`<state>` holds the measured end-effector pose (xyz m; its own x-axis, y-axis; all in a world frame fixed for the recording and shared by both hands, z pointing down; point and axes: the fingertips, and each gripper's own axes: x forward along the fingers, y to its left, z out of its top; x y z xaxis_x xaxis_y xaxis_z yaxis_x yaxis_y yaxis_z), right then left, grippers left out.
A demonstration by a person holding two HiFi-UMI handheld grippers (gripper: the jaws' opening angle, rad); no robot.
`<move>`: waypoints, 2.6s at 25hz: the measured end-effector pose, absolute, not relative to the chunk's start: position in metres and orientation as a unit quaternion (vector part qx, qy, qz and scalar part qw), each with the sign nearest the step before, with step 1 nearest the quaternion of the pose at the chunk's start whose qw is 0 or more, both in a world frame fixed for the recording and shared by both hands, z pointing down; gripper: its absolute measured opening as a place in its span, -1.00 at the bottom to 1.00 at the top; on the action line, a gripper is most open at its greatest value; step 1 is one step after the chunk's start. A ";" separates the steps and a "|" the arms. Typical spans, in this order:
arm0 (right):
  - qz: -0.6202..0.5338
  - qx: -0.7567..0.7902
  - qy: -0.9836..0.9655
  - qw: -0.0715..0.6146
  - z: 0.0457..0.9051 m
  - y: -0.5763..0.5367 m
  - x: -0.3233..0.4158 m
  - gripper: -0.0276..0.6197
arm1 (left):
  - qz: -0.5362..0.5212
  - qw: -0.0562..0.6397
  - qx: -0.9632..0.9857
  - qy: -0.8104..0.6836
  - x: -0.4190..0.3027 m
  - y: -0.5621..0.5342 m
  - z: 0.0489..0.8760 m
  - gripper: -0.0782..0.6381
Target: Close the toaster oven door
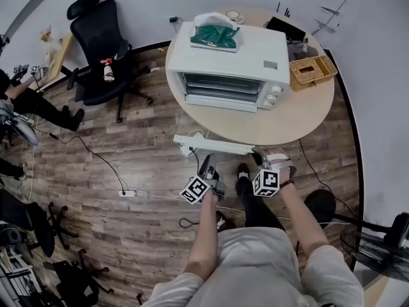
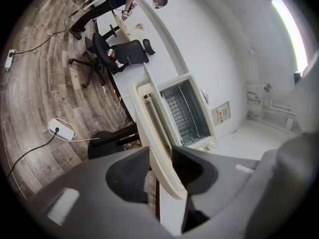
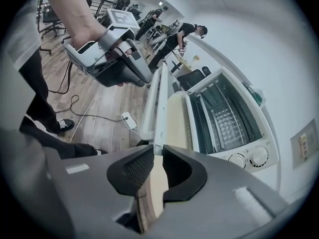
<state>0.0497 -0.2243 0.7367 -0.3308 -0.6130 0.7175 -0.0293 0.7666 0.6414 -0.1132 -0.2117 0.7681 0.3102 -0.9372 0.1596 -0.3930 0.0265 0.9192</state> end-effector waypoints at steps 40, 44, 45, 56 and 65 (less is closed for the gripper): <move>-0.274 0.310 -0.774 0.479 0.638 -0.281 0.055 -0.83 | -0.468 0.438 0.645 -0.415 -0.120 -0.302 0.654 -0.30; -0.270 0.315 -0.774 0.478 0.635 -0.285 0.055 -0.83 | -0.478 0.447 0.635 -0.411 -0.121 -0.306 0.655 -0.30; -0.269 0.317 -0.774 0.477 0.634 -0.286 0.055 -0.83 | -0.479 0.448 0.634 -0.410 -0.121 -0.307 0.653 -0.30; -0.231 0.374 -0.785 0.437 0.612 -0.291 0.064 -0.86 | -0.464 0.465 0.626 -0.420 -0.121 -0.318 0.647 -0.30; -0.154 0.429 -0.813 0.364 0.591 -0.281 0.068 -0.92 | -0.447 0.471 0.628 -0.429 -0.121 -0.332 0.638 -0.30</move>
